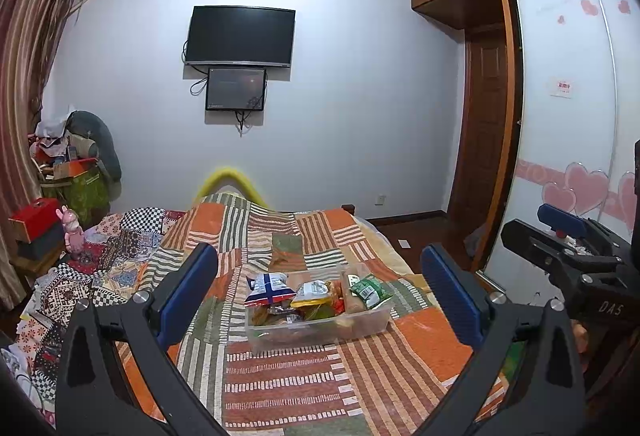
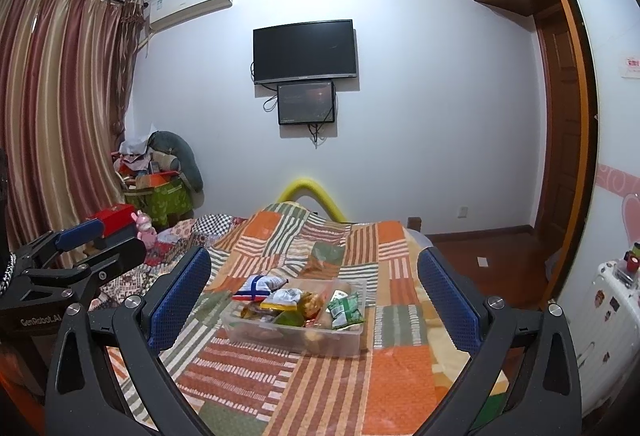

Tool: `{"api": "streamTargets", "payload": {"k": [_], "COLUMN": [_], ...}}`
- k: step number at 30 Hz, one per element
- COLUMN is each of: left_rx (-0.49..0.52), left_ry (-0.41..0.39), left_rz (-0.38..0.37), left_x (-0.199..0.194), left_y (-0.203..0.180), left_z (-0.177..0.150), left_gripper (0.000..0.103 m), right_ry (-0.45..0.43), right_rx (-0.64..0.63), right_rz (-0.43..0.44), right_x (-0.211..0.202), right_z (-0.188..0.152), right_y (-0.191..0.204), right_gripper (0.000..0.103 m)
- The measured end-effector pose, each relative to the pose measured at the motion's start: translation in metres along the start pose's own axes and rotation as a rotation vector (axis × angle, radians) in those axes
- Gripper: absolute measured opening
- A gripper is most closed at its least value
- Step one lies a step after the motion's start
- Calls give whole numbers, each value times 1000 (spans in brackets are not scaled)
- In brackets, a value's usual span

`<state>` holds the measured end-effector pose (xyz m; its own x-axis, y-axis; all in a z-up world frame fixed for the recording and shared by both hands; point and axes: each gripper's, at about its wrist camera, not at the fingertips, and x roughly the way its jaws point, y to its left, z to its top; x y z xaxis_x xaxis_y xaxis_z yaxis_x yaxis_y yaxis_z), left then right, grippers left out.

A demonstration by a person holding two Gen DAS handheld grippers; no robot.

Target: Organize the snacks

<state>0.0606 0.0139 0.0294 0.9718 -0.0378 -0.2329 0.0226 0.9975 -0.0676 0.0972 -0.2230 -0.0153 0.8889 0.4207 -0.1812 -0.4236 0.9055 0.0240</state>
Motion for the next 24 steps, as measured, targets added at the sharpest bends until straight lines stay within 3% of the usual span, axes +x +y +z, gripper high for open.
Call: {"api": "streamTargets", "payload": {"k": [24], "left_rx": [-9], "left_ry": [20], "left_rz": [-25], "left_x": [0], "left_y": [5], "left_z": [-2], "left_gripper": [103], "right_ry": [14], "right_rx": [-2], "right_rz": [8], "right_x": [1], "right_z": [0], "right_y": [3], "right_gripper": [103]}}
